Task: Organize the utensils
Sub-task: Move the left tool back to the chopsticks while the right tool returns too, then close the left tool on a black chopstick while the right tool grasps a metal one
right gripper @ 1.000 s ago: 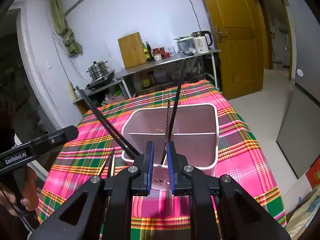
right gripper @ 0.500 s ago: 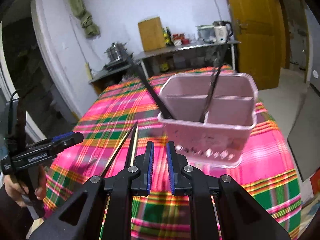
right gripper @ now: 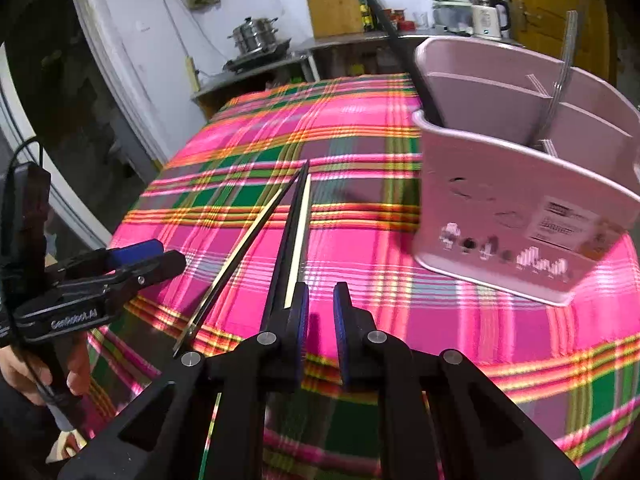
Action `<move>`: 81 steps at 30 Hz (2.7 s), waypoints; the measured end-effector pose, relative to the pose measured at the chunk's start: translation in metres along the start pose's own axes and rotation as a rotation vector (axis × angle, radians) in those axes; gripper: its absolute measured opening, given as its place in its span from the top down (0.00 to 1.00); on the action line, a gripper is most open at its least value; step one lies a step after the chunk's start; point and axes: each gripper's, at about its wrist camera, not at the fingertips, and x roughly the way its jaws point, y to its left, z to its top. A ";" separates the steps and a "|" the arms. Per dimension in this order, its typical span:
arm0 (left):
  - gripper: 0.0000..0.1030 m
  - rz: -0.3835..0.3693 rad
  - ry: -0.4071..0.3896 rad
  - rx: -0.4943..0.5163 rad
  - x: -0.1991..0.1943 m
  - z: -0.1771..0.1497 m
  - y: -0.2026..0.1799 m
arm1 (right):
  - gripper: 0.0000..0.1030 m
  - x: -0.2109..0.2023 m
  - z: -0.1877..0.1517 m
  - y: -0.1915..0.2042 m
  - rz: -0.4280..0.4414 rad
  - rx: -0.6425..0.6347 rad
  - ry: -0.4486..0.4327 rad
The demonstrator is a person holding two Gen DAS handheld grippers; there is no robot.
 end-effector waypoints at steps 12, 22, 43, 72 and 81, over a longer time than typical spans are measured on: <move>0.42 -0.004 0.030 0.025 0.025 0.001 0.002 | 0.87 0.057 0.015 0.009 -0.004 -0.031 0.076; 0.42 -0.034 0.047 0.015 0.036 0.003 0.001 | 0.88 0.068 0.023 0.011 -0.017 -0.053 0.074; 0.69 -0.084 0.058 -0.037 0.064 0.026 -0.035 | 0.94 0.049 0.007 -0.014 -0.013 0.011 0.063; 0.93 0.018 0.092 0.028 0.047 -0.009 -0.028 | 0.94 0.024 -0.021 -0.022 -0.038 0.032 0.067; 0.92 -0.004 0.128 0.032 0.050 -0.002 -0.029 | 0.93 0.032 -0.011 -0.020 -0.044 0.019 0.086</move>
